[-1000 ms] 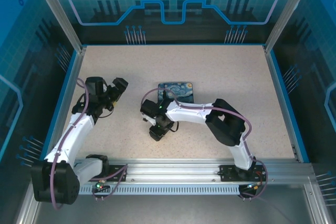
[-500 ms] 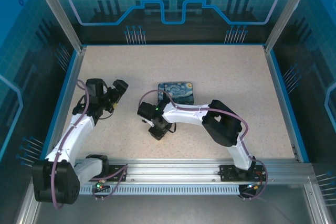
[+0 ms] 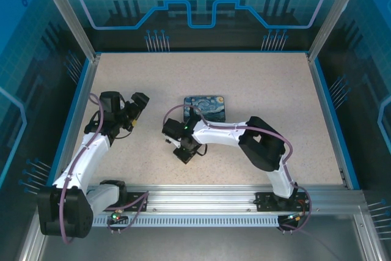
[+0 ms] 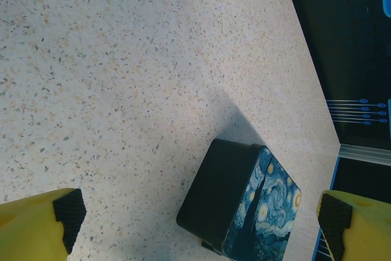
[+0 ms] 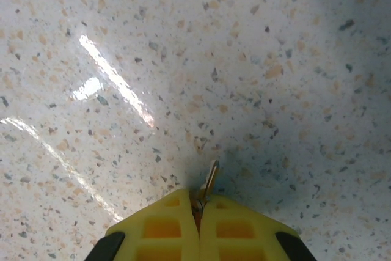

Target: Unlock the padlock with the key

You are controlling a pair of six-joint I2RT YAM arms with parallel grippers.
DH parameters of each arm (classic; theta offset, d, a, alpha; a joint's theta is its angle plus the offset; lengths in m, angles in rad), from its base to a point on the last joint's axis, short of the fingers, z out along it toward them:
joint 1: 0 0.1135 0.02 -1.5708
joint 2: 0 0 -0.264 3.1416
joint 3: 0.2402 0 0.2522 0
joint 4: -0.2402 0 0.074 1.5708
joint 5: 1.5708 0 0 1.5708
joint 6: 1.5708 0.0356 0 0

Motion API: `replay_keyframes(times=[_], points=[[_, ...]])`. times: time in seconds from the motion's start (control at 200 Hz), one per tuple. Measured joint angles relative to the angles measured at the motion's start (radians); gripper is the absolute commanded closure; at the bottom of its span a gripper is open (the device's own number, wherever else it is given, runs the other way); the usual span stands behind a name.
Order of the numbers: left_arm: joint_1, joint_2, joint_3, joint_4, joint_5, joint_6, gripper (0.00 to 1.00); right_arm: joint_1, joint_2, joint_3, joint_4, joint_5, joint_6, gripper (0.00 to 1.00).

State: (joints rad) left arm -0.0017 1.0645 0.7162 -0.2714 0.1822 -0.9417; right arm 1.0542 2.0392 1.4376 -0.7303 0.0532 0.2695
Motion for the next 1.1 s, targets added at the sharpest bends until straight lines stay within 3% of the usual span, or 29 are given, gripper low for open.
replay_keyframes(times=[0.28, 0.515, 0.86, 1.101], points=[[0.000, 0.014, 0.000, 0.016, 0.056, -0.001, 0.01, -0.093, -0.174, -0.152, 0.063, -0.106, 0.049, 1.00], [-0.028, 0.043, -0.001, 0.056, 0.108, -0.023, 0.01, -0.259, -0.426, -0.298, 0.212, -0.282, 0.136, 1.00], [-0.323, 0.187, 0.001, 0.222, 0.120, -0.125, 0.01, -0.507, -0.654, -0.511, 0.473, -0.586, 0.238, 1.00], [-0.466, 0.298, 0.001, 0.372, 0.111, -0.225, 0.07, -0.566, -0.717, -0.652, 0.592, -0.592, 0.384, 1.00]])
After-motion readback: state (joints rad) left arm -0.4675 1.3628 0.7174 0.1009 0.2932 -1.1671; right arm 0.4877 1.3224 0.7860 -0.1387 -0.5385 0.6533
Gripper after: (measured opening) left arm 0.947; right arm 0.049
